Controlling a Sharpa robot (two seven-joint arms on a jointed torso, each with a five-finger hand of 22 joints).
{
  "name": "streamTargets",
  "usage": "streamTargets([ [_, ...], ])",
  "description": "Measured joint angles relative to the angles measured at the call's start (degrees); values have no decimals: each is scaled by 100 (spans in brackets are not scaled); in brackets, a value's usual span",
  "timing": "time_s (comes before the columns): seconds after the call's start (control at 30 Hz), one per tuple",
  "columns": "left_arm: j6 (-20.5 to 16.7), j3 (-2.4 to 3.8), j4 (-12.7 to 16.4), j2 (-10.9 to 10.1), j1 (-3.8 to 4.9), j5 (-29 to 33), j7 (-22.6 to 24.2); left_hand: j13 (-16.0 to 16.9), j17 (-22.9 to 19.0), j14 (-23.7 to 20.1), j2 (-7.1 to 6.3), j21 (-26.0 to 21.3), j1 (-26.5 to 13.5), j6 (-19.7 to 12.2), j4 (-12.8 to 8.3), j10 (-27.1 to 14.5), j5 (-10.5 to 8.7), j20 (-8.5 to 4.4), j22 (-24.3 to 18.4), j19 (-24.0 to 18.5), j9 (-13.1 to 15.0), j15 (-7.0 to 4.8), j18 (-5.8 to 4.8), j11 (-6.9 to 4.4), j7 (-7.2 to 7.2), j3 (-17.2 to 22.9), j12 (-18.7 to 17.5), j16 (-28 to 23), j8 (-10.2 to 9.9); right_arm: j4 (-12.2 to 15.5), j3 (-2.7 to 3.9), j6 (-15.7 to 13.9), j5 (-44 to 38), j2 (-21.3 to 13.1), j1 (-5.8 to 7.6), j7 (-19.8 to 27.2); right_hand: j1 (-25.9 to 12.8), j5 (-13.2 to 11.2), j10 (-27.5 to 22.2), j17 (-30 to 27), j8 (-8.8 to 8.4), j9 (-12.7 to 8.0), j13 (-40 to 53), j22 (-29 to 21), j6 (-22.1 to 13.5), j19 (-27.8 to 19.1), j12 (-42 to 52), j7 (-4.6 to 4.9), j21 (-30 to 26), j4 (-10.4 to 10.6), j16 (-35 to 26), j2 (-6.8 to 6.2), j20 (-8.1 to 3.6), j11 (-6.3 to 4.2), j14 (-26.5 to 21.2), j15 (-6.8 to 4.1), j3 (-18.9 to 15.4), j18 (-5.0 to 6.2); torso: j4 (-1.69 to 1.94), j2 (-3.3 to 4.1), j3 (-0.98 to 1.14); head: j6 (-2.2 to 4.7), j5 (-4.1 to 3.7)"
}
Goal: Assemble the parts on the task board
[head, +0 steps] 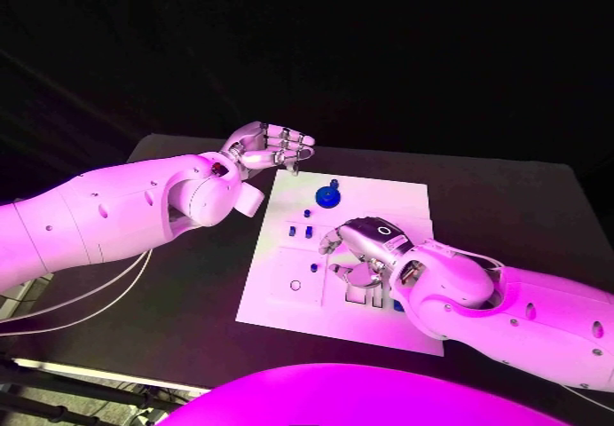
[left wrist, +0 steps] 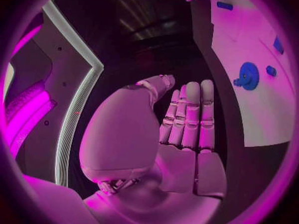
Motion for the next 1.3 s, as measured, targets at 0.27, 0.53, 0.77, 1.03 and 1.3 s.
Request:
streamTargets([
  [0.27, 41, -1, 3, -27, 0, -4, -13, -1, 0, 0, 0, 0, 0, 0, 0, 0, 0, 0, 0, 0, 1, 0, 0, 0, 0, 0, 0, 0, 0, 174, 79, 117, 275, -646, 341, -11, 22, 27, 0, 74, 0, 0, 0, 91, 0, 0, 106, 0, 31, 19, 0, -21, 0, 0, 0, 0, -83, 0, -2, 0, -2, 0, -115],
  [0.53, 75, -3, 6, -50, 0, -9, -18, -1, 0, 0, 0, 0, 0, -20, 0, 0, 0, 0, 3, 0, 1, 0, 0, 0, -20, 0, 0, 0, 0, -113, 97, 470, 557, -878, 497, 2, 411, 235, -441, 20, -250, -61, -63, 38, -158, 38, 519, -47, -114, 475, 67, 123, 10, 30, 0, 41, -1508, -1, 1, 2, 1, 39, -236],
  [0.77, 98, -4, 10, -51, 0, -13, -18, -1, 0, 0, 0, 0, 0, -21, 0, 0, 0, 0, 6, 0, 1, 0, 0, 0, -21, 0, 0, 0, 0, -315, 90, 693, 637, -810, 516, -1, 579, 267, -462, 20, -250, -62, -63, 71, -158, 76, 607, -47, -114, 532, 67, 201, 9, 10, 0, 41, -1601, -1, 11, 10, 5, 56, -274],
  [1.03, 115, -5, 13, -55, 0, -18, -18, 5, 0, 0, 0, 0, 0, -20, 0, 0, 0, 0, 6, 0, 1, 0, 0, 0, -21, 0, 25, 0, 0, -445, 79, 819, 643, -718, 513, -8, 698, 267, -462, 29, -250, -72, -68, 112, -124, 96, 704, -56, -114, 594, 93, 274, -11, 10, 0, 41, -1516, -1, 15, 14, 7, 53, -294],
  [1.3, 121, -5, 17, -64, 0, -38, -26, 6, 0, 0, 33, 0, 13, -20, 0, 0, 0, 0, 10, 0, 2, 0, 0, 0, -20, 0, 25, 0, 0, -444, 73, 869, 656, -684, 505, 4, 696, 198, -134, 160, -217, -72, -77, 360, 119, 270, 978, -69, 86, 784, 179, 271, -42, -58, 0, 40, -1057, 0, 13, 14, 4, 34, -304],
])
